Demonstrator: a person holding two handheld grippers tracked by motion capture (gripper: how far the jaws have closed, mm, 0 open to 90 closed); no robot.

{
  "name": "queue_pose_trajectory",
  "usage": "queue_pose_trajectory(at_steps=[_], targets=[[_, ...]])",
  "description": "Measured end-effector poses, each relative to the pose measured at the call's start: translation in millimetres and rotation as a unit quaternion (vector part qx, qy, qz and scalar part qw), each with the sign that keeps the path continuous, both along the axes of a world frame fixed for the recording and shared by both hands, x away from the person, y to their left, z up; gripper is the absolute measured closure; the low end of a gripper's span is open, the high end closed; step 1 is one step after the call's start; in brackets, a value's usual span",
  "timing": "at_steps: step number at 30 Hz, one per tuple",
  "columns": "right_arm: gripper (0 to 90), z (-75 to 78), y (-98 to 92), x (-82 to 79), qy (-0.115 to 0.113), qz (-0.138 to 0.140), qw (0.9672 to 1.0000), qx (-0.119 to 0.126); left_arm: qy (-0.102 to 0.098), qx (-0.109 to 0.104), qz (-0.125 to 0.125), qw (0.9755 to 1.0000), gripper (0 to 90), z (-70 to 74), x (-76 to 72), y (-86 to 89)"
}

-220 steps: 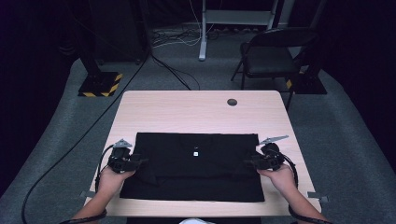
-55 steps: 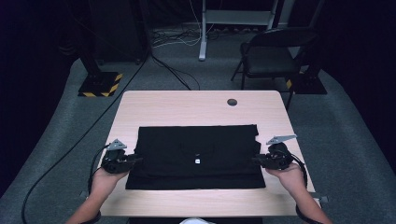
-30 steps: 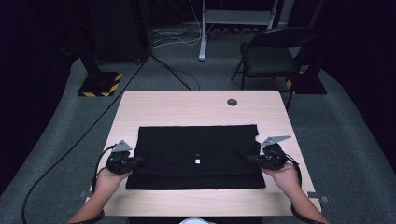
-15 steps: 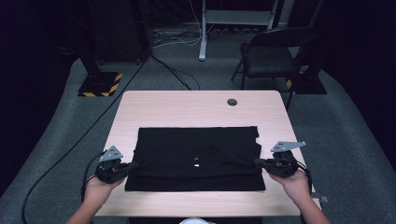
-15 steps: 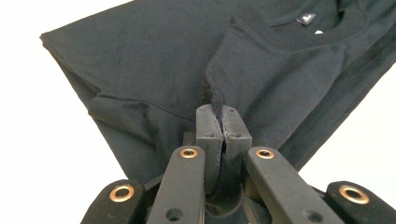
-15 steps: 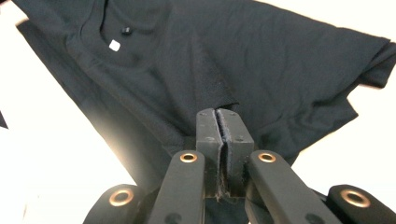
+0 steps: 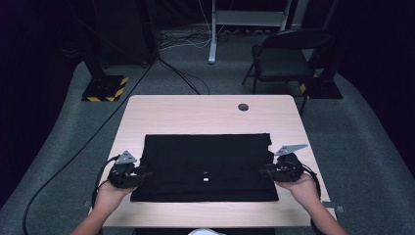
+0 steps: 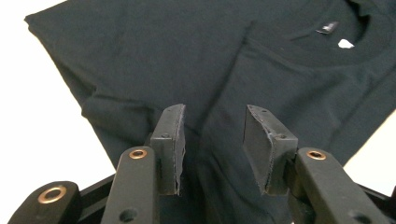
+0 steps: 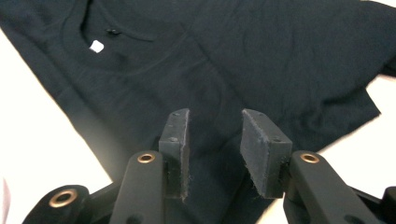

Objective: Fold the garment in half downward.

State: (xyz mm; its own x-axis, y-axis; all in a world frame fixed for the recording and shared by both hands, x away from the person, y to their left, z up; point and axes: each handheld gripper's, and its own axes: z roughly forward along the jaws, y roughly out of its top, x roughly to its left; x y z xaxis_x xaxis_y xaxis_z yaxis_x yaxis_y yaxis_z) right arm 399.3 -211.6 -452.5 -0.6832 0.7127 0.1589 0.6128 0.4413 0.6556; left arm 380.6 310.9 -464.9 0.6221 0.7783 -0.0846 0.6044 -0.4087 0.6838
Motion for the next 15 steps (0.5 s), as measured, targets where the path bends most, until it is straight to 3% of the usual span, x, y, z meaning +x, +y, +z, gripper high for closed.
queue_pose_trajectory(at_steps=[5,11,15], targets=[[60.2,-15.6,10.0,20.7,0.013,-0.005,0.9997,-0.018,0.023,0.005,0.001,0.9997,58.0,-15.3,17.4,-6.6],[56.3,-35.6,11.2,30.0,0.053,-0.003,0.9981,-0.033,0.060,0.011,-0.016,0.9980,57.7,-33.4,24.5,-12.3],[56.9,-41.8,13.7,30.6,0.058,0.001,0.9975,-0.039,0.062,0.014,-0.019,0.9978,58.5,-35.7,25.1,-14.6]])
